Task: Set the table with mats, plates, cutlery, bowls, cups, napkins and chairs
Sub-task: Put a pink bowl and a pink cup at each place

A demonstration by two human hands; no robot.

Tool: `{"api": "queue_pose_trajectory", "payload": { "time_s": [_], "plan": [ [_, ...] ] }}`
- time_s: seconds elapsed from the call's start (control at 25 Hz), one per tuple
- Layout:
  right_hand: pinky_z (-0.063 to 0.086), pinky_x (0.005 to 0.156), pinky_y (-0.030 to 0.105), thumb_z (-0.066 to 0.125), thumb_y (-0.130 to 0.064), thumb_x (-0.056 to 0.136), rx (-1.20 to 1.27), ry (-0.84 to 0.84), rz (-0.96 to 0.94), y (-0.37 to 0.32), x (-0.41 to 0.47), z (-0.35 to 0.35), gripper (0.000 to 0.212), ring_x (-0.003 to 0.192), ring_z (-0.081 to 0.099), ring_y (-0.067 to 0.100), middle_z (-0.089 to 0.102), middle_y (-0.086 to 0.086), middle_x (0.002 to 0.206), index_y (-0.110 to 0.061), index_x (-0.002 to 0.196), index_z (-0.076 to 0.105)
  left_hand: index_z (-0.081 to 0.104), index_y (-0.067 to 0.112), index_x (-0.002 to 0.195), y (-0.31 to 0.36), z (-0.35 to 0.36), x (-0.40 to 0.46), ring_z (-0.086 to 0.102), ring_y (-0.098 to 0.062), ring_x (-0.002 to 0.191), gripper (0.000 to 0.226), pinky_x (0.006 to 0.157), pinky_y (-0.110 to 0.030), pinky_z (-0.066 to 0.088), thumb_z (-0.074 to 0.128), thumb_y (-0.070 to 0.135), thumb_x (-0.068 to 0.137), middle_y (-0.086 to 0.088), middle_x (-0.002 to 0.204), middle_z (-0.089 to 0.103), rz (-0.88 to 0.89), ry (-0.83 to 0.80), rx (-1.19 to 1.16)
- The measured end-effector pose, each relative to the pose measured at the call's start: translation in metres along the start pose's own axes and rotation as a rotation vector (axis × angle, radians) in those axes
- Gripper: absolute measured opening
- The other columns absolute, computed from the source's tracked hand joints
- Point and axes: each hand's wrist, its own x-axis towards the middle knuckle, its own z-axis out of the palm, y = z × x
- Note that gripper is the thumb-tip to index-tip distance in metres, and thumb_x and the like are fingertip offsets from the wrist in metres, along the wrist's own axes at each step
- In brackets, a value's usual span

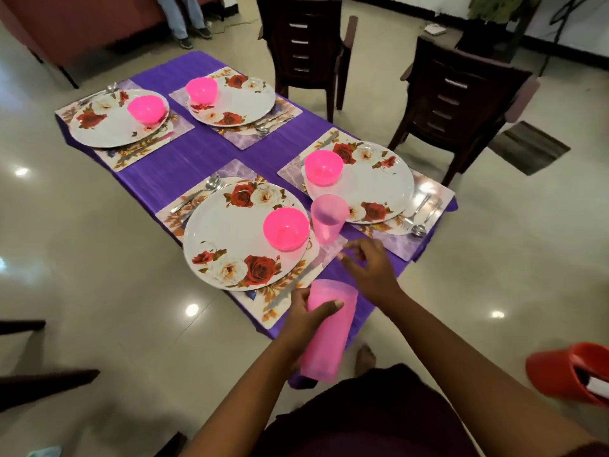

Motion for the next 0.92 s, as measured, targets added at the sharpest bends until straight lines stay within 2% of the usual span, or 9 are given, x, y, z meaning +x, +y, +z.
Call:
{"api": "queue_pose_trajectory", "payload": {
  "time_s": [0.08,0.16,0.28,0.36,0.44,0.56,0.68,0.76,0.92],
  "plan": [
    [0.041,0.071,0.025,0.065,-0.036,0.091,0.132,-0.181,0.148,0.002,-0.019,-0.018,0.027,0.08,0.052,0.01,0.055,-0.002,0.084,-0.009,0.087,0.065,0.044,0.022,0.115,-0.003,0.02,0.007,0.064,-0.025,0.101,0.081,0.081,-0.043,0.058,0.08,0.057,0.052,-0.008,0.116,0.058,0.029,-0.038,0.066],
    [0.035,0.065,0.031,0.06,-0.054,0.089,0.184,-0.32,0.249,0.006,-0.03,-0.038,0.047,0.068,0.046,0.015,0.047,0.003,0.07,-0.012,0.069,0.055,0.046,0.019,0.112,-0.004,0.041,0.018,0.065,-0.022,0.098,0.084,0.079,-0.042,0.057,0.08,0.061,0.048,-0.009,0.112,0.06,0.049,-0.057,0.124],
    [0.034,0.064,0.031,0.066,-0.059,0.082,0.219,-0.389,0.433,0.025,-0.027,-0.076,0.046,0.066,0.045,0.015,0.046,0.004,0.069,-0.018,0.066,0.052,0.046,0.015,0.111,0.0,0.084,0.031,0.065,-0.015,0.087,0.073,0.065,-0.029,0.053,0.08,0.051,0.057,-0.006,0.104,0.062,0.077,-0.121,0.139],
    [0.037,0.066,0.03,0.069,-0.057,0.079,0.238,-0.407,0.495,0.041,-0.017,-0.104,0.042,0.07,0.049,0.015,0.05,0.004,0.074,-0.016,0.075,0.057,0.045,0.015,0.112,0.004,0.113,0.04,0.067,-0.018,0.087,0.067,0.065,-0.029,0.054,0.078,0.044,0.062,-0.009,0.105,0.062,0.06,-0.157,0.12],
    [0.041,0.069,0.031,0.07,-0.055,0.079,0.289,-0.411,0.509,0.058,-0.008,-0.126,0.042,0.074,0.052,0.016,0.054,0.004,0.079,-0.015,0.083,0.06,0.045,0.015,0.112,0.01,0.14,0.049,0.068,-0.024,0.091,0.066,0.069,-0.034,0.057,0.079,0.042,0.064,-0.013,0.108,0.063,0.055,-0.178,0.113],
    [0.042,0.068,0.03,0.07,-0.048,0.082,0.391,-0.362,0.517,0.089,0.002,-0.161,0.037,0.073,0.054,0.017,0.056,0.002,0.075,-0.013,0.077,0.059,0.044,0.018,0.114,0.021,0.185,0.063,0.066,-0.027,0.095,0.062,0.069,-0.035,0.057,0.081,0.039,0.069,-0.012,0.111,0.061,0.048,-0.214,0.15],
    [0.05,0.076,0.037,0.072,-0.049,0.079,0.433,-0.34,0.509,0.117,0.026,-0.212,0.047,0.085,0.063,0.023,0.069,0.01,0.091,-0.004,0.092,0.065,0.044,0.025,0.114,0.045,0.238,0.082,0.064,-0.027,0.099,0.062,0.07,-0.033,0.057,0.077,0.045,0.065,-0.008,0.114,0.06,0.069,-0.262,0.192],
    [0.05,0.072,0.033,0.07,-0.047,0.082,0.425,-0.333,0.498,0.127,0.045,-0.248,0.037,0.082,0.062,0.02,0.068,0.005,0.088,-0.011,0.087,0.063,0.045,0.03,0.113,0.062,0.273,0.096,0.064,-0.024,0.097,0.059,0.068,-0.03,0.056,0.076,0.049,0.067,-0.003,0.113,0.06,0.093,-0.267,0.258],
    [0.044,0.062,0.023,0.069,-0.038,0.086,0.42,-0.409,0.454,0.149,0.088,-0.313,0.024,0.075,0.057,0.014,0.063,-0.003,0.081,-0.018,0.086,0.056,0.042,0.025,0.119,0.08,0.337,0.12,0.064,-0.019,0.092,0.057,0.068,-0.03,0.056,0.078,0.038,0.077,-0.001,0.11,0.06,0.147,-0.203,0.31]
  ]
}}
